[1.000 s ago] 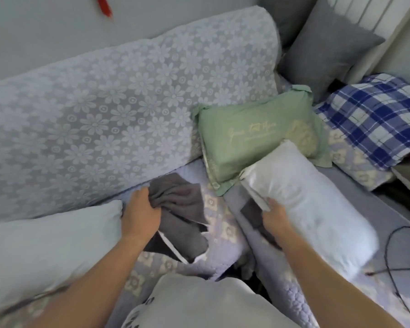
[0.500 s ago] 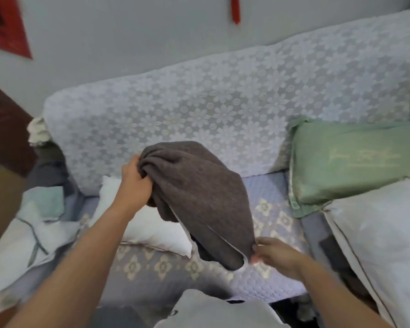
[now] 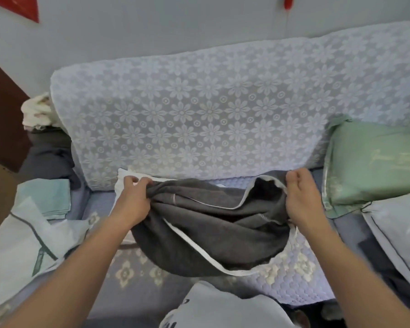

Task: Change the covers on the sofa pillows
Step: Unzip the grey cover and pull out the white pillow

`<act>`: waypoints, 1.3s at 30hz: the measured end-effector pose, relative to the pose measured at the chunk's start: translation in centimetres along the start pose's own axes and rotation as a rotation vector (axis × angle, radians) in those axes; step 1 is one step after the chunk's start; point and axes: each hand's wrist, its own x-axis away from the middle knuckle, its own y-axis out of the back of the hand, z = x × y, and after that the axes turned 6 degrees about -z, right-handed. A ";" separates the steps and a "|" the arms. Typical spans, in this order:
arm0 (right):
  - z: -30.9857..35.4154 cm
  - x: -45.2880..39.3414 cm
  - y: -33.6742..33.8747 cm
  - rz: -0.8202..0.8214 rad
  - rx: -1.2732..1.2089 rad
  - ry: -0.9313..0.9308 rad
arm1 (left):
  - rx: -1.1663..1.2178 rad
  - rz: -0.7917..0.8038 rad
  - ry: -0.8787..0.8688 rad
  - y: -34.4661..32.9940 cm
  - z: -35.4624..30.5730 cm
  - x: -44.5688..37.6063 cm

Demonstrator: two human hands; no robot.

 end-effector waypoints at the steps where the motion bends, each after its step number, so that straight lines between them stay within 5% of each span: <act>1: 0.7 0.2 -1.0 -0.070 -0.065 -0.081 | -0.007 0.028 -0.064 0.0 1.6 -0.3; 5: 3.8 1.1 -2.7 -0.108 -0.478 -0.345 | -0.097 0.168 -0.261 0.1 6.6 -1.0; 11: 7.2 2.9 -2.9 0.007 -0.611 -0.310 | -0.103 0.070 -0.289 1.5 10.1 -3.0; 13: 7.8 3.6 -3.6 -0.041 -0.403 -0.233 | -0.003 0.033 -0.224 3.2 9.6 -3.3; 16: 6.6 4.3 -4.8 -0.279 0.233 0.091 | 0.558 -0.349 -0.075 8.2 7.5 -2.5; 18: 4.5 4.2 -5.9 -0.104 0.606 0.084 | 0.792 -0.514 -0.015 11.2 6.9 -3.1; 21: 1.7 3.7 -8.0 0.211 0.879 -0.064 | 0.667 -0.321 0.012 11.8 8.3 -5.5; 24: 2.1 3.1 -9.1 0.098 0.397 -0.225 | 0.595 -0.352 0.100 12.0 9.8 -7.1; 30: 5.4 3.7 -7.6 0.168 -0.615 -0.508 | 0.561 -0.472 0.246 12.5 11.1 -9.1; 34: 7.2 3.6 -7.9 0.184 -0.557 -0.503 | 0.581 -0.444 0.305 13.4 11.4 -9.8; 39: 9.8 2.9 -10.3 0.043 -0.601 -0.479 | 0.931 0.021 0.249 14.2 5.9 -8.4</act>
